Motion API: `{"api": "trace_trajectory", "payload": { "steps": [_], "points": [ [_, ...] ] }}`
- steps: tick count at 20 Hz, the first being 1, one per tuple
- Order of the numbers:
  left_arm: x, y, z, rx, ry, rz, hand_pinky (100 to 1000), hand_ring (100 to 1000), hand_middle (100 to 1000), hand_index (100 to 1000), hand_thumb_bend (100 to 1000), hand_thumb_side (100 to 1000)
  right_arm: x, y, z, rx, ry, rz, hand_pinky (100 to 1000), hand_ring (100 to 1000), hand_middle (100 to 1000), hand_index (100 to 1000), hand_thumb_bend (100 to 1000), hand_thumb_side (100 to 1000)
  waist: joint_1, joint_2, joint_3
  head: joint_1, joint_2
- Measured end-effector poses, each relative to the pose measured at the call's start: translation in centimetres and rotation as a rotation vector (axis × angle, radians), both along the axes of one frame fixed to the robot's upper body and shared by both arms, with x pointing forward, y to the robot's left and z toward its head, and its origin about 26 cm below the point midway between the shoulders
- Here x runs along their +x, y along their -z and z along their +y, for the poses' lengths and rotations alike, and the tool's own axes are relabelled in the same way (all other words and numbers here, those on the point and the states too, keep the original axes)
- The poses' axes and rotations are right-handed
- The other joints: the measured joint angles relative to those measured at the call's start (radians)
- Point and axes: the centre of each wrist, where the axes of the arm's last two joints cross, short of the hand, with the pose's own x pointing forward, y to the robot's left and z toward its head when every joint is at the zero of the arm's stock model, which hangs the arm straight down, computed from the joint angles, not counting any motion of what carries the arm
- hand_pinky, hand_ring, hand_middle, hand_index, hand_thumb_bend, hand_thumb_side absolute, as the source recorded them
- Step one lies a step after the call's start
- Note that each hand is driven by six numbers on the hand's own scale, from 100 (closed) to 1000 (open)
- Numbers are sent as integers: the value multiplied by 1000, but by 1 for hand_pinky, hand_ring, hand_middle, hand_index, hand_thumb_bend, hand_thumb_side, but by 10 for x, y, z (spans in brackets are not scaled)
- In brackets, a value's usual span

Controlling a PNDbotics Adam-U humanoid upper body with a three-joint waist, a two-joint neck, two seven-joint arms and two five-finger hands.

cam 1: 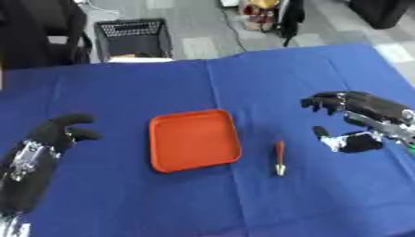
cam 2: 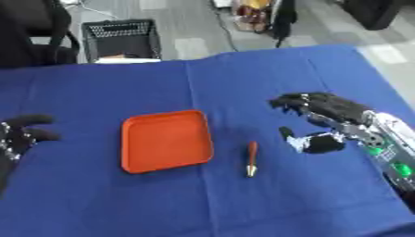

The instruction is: Pick up objects on the table and place them in the box.

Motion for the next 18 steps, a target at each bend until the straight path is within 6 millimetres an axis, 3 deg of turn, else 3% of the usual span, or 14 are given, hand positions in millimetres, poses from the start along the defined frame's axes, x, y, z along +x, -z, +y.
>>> {"api": "trace_trajectory", "payload": {
  "steps": [4,18],
  "points": [
    [0,0,0,1,2,2,808,692,775,844,263,1000,2,-1,4,-48,-38,-5,591,757,832,954,100,317,-2,0,4,0,1],
    [0,1,-1,9,11,8,809,692,776,845,260,1000,10,-5,16,-232,-166,-48,597,760,825,897,100,335,-6,-1,12,9,17]
  ]
}}
